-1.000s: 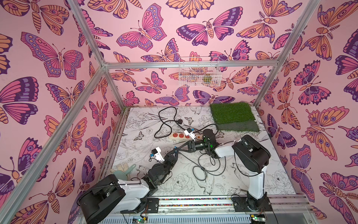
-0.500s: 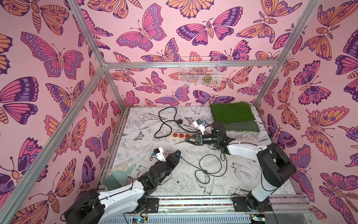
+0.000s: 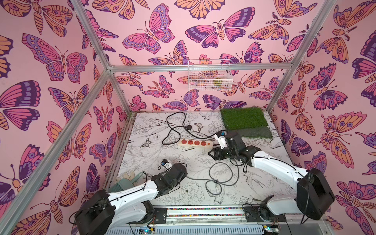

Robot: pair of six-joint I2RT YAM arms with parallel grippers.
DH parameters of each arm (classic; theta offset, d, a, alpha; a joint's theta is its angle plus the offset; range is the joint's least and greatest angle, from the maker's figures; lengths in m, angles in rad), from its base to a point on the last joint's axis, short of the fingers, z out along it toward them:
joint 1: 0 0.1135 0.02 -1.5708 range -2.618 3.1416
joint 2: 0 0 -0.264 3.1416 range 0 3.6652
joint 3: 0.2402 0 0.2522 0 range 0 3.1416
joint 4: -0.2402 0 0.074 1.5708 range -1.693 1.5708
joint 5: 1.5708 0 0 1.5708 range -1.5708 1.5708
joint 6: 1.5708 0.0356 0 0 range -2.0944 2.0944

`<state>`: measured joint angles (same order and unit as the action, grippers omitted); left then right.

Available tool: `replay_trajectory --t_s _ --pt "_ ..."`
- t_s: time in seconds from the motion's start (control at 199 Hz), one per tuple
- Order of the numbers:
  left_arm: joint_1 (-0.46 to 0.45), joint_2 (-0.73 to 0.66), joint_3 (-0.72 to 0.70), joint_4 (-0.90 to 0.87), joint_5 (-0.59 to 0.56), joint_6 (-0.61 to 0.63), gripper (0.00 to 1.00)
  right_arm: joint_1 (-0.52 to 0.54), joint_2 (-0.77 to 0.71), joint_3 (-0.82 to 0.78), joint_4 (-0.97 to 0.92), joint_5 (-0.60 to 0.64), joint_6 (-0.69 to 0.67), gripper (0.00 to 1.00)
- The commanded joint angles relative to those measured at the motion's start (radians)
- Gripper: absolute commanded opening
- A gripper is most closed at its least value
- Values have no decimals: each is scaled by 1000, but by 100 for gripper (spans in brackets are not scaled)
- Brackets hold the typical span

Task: Charge mp3
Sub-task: Place the MP3 player at the center of the board.

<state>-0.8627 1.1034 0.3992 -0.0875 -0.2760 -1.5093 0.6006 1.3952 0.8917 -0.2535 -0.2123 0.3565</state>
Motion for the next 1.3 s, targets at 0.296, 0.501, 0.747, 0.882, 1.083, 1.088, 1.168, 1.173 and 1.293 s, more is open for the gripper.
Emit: replay_trajectory --t_s 0.296,0.501,0.747,0.882,1.083,1.088,1.168,1.173,1.293 --pt "-2 100 41 -86 53 -30 12 10 51 4 -249 400 12 73" --pt "-2 148 46 -87 78 -42 25 -2 106 34 -262 462 22 77" --pt "0 159 58 -102 89 -39 49 -60 137 35 -211 438 30 80" --pt "1 159 75 -134 96 -29 69 -69 157 39 -175 453 19 80" --pt "7 140 119 -230 94 -13 82 -122 201 30 -123 398 10 79" --pt "7 138 121 -235 94 -13 82 -123 202 29 -121 396 10 79" --pt "13 120 147 -287 86 -3 87 -141 214 20 -101 370 7 78" --pt "14 119 149 -291 86 -1 87 -143 215 20 -101 369 6 77" --pt "26 104 200 -365 93 26 89 -153 229 12 -80 370 -4 77"
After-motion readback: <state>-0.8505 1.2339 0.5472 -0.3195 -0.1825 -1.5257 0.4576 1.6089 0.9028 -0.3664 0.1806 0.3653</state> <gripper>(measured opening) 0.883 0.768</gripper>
